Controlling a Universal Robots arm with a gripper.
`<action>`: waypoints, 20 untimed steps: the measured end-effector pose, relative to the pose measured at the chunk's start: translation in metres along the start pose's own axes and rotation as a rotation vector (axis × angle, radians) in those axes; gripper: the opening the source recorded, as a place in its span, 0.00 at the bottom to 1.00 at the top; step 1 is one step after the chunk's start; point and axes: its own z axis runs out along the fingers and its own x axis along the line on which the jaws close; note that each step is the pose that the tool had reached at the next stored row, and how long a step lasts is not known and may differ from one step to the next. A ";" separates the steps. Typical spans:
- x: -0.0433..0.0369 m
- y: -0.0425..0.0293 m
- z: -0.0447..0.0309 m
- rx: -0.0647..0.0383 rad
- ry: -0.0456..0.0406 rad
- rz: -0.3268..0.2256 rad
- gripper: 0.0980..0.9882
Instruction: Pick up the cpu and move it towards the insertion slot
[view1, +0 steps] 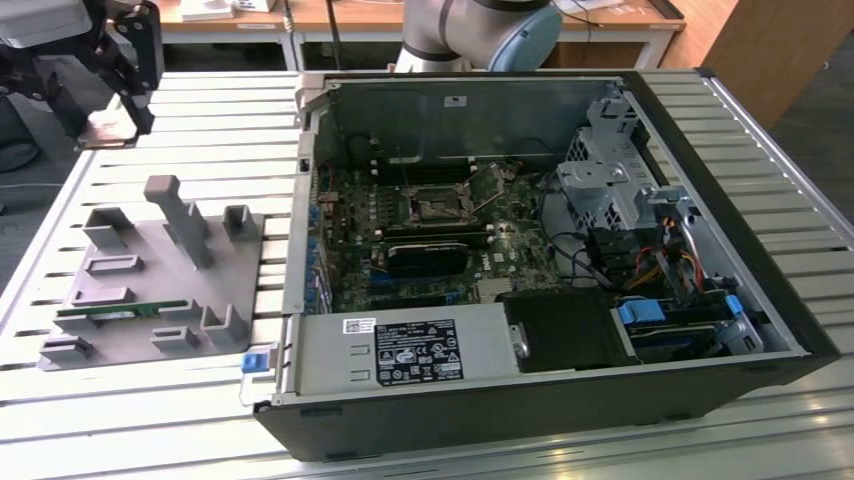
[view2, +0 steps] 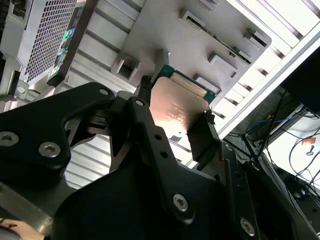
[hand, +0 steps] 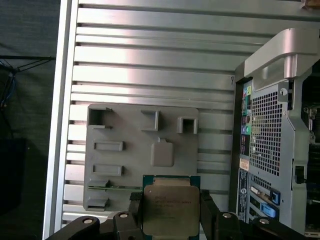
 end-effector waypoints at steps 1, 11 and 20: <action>-0.0016 -0.0001 0.0000 0.000 0.0002 0.000 0.50; -0.0158 -0.0007 -0.0002 0.000 0.0018 0.000 0.50; -0.0253 -0.0011 -0.0003 0.000 0.0026 0.000 0.50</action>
